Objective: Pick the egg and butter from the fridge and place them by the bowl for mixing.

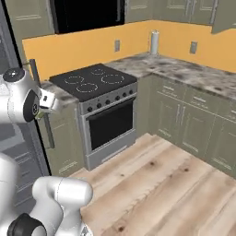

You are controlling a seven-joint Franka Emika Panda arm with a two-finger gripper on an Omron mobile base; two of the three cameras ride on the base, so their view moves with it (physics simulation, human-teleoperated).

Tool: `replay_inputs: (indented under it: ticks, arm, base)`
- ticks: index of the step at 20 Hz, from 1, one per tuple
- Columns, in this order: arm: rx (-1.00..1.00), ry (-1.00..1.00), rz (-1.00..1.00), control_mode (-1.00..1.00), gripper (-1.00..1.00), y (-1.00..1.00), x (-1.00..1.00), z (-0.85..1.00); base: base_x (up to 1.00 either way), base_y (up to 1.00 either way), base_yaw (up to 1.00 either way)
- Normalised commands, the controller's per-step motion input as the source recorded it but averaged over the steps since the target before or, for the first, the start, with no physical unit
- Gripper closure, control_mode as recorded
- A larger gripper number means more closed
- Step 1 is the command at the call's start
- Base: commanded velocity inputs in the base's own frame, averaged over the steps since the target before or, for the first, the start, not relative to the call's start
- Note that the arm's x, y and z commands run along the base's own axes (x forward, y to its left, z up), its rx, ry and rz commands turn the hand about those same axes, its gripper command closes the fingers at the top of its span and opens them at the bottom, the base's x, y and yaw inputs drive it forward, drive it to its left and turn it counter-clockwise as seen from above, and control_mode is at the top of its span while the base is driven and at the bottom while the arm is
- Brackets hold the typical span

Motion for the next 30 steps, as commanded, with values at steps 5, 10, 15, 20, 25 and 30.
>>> replay_inputs:
  ticks: [5, 10, 15, 20, 25, 30]
  arm:
    - [0.0, 0.0, 0.0, 1.0, 1.0, 0.0, 0.0, 0.0]
    - [0.0, 0.0, 0.0, 1.0, 1.0, 0.0, 0.0, 0.0]
    - [0.0, 0.0, 0.0, 1.0, 1.0, 0.0, 0.0, 0.0]
    - [0.0, 0.0, 0.0, 1.0, 1.0, 0.0, 0.0, 0.0]
    - [0.0, 0.0, 0.0, 1.0, 1.0, 0.0, 0.0, 0.0]
    - [0.0, 0.0, 0.0, 1.0, 1.0, 0.0, 0.0, 0.0]
  base:
    - [-0.06, 0.0, -0.8]
    - [-0.01, 0.0, -0.76]
    - [0.17, 0.0, -0.69]
    - [0.65, -0.03, -0.2]
    - [0.85, -0.12, 0.07]
    - [0.92, -0.14, 0.12]
